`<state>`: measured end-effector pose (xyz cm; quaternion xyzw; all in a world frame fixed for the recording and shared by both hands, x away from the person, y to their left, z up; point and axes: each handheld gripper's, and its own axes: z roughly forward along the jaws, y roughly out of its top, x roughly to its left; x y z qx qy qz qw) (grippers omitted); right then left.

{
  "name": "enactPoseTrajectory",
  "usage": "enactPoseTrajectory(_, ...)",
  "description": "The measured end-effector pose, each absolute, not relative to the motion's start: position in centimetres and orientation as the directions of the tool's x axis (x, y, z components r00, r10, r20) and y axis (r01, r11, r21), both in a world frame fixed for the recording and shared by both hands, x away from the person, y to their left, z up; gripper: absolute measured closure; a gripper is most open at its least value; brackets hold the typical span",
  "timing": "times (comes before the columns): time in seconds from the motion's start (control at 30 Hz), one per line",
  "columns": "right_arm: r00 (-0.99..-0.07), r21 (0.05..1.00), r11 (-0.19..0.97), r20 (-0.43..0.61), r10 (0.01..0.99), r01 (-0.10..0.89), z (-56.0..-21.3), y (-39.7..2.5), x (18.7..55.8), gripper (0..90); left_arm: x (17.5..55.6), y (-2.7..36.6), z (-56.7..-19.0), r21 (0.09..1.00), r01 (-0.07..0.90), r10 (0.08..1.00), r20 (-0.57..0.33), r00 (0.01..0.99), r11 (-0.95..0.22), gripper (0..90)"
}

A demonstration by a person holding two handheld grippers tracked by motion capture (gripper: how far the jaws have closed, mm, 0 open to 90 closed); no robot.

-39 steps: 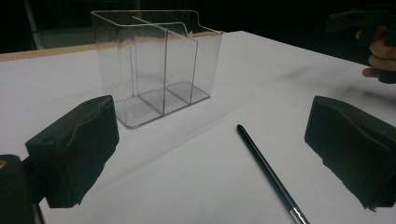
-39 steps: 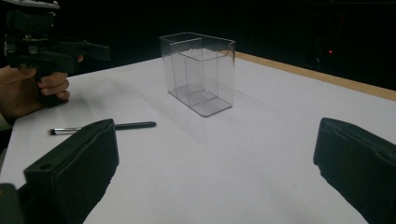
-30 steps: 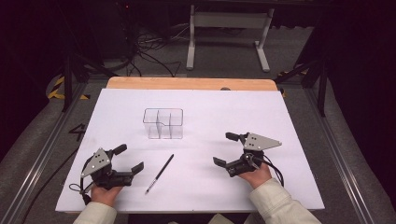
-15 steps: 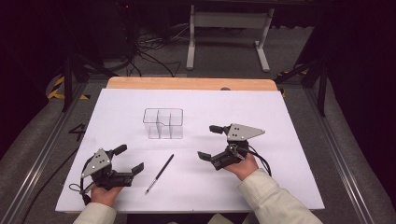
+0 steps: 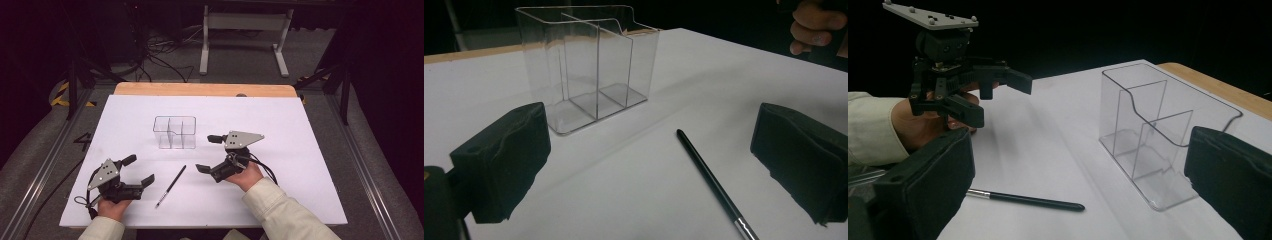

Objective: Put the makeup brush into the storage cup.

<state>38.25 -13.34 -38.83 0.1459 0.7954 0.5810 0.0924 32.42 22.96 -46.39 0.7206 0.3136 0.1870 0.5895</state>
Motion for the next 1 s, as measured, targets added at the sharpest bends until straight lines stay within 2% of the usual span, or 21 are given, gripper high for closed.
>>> enactPoseTrajectory(0.17, -0.948, 0.944, 0.305, 0.025, 0.317, 0.127, -38.8, -12.3, 38.5, 0.5, 32.3, 23.0, -46.4, 0.967, 0.229, 0.672, -0.096, 0.734, -0.111, 3.3)
enactPoseTrajectory(0.43, -0.959, 0.882, 0.447, 0.019, 0.284, 0.15, -38.1, -9.9, 39.2, 4.4, 32.3, 23.0, -46.4, 0.965, 0.243, 0.666, -0.119, 0.736, -0.096, 2.5)
enactPoseTrajectory(0.73, -0.983, 0.785, 0.613, -0.025, 0.181, 0.093, -37.9, -7.0, 39.6, 6.0, 32.4, 23.1, -46.4, 0.963, 0.253, 0.661, -0.131, 0.739, -0.091, 1.9)
enactPoseTrajectory(1.0, -0.994, 0.708, 0.705, -0.038, 0.098, 0.043, -38.5, -5.0, 39.7, 6.9, 32.3, 23.0, -46.4, 0.961, 0.259, 0.659, -0.134, 0.74, -0.096, 1.9)
